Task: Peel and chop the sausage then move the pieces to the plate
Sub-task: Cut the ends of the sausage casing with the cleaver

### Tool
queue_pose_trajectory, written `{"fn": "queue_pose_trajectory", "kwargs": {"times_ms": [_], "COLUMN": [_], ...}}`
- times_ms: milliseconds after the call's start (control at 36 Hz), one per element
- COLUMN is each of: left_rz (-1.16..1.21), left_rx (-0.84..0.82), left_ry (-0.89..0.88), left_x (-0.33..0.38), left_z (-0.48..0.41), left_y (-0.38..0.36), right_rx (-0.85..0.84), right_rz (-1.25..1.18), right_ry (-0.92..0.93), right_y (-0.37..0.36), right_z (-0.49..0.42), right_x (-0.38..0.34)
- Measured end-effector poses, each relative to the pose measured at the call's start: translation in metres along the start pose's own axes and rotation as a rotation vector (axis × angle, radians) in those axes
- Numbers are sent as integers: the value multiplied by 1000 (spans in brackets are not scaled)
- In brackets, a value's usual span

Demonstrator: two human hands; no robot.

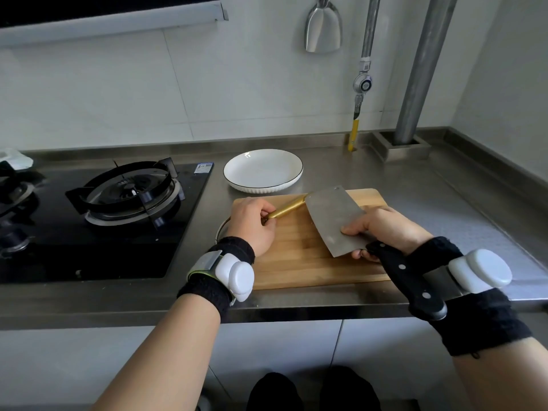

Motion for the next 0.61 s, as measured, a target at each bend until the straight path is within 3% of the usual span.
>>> {"fn": "queue_pose_trajectory", "kwargs": {"times_ms": [611], "left_rz": [3], "left_rx": [0], "left_ry": [7], "left_x": [0], "left_z": [-1], "left_y": [-1], "right_rx": [16], "right_rz": [-60], "right_ry": [12], "right_y": [2], "right_z": [2], "right_x": [1]}}
Point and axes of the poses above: each hand's wrist, its own z-axis away from the middle knuckle, its own y-axis out of the back of the hand, x = y × z, the point moved 9 cm from there along -z, towards the middle knuckle, and after that the axes turned 6 degrees about -x, right-handed, at the moved point
